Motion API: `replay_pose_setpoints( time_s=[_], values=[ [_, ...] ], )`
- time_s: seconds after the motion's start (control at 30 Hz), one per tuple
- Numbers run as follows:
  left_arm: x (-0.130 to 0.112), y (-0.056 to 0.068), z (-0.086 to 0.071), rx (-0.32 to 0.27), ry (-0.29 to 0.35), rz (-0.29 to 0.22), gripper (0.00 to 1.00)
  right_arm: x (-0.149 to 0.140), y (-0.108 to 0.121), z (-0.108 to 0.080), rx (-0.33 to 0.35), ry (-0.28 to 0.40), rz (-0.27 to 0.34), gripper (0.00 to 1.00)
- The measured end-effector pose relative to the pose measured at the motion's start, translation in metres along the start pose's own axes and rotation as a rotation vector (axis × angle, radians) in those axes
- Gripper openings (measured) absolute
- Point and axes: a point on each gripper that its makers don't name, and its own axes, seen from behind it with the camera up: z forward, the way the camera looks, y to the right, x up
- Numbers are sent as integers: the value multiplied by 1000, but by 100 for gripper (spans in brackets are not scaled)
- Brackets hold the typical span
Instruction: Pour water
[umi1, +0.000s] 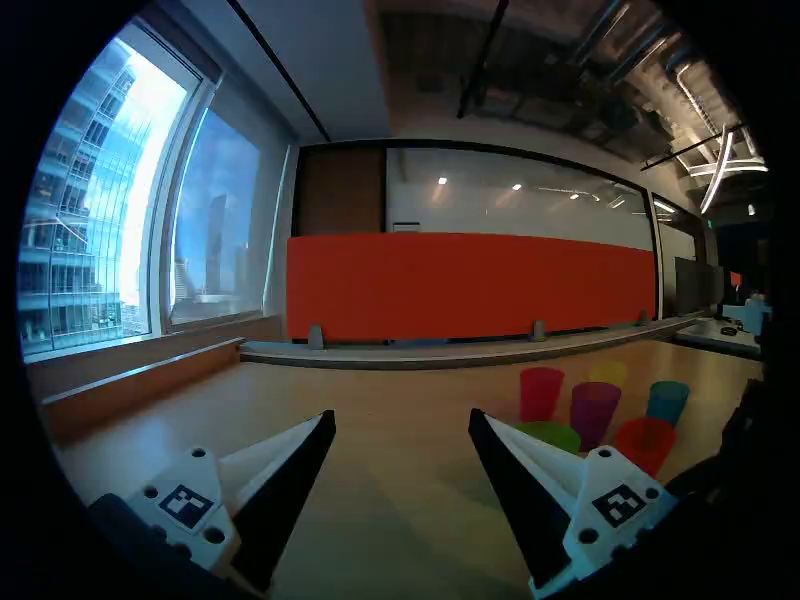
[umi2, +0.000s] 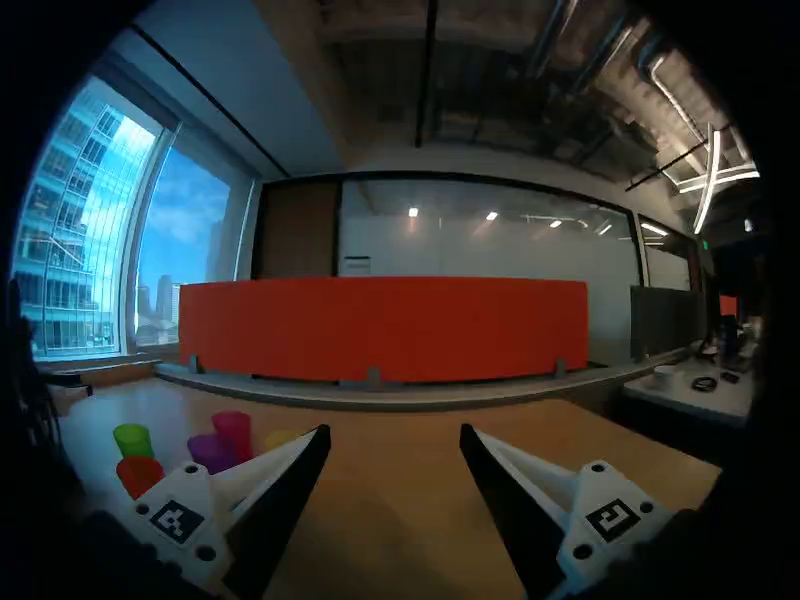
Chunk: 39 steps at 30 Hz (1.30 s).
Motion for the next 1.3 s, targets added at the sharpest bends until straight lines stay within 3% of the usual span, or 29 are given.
replay_pose_setpoints(
  time_s=[0.5, 1.3],
  values=[
    [0, 0, 0, 0, 0, 0, 99, -26, 6, 4, -5, -19, -15, 100],
    [0, 0, 1, 0, 1, 1, 99, -48, 19, 7, -22, -60, 12, 100]
  ],
)
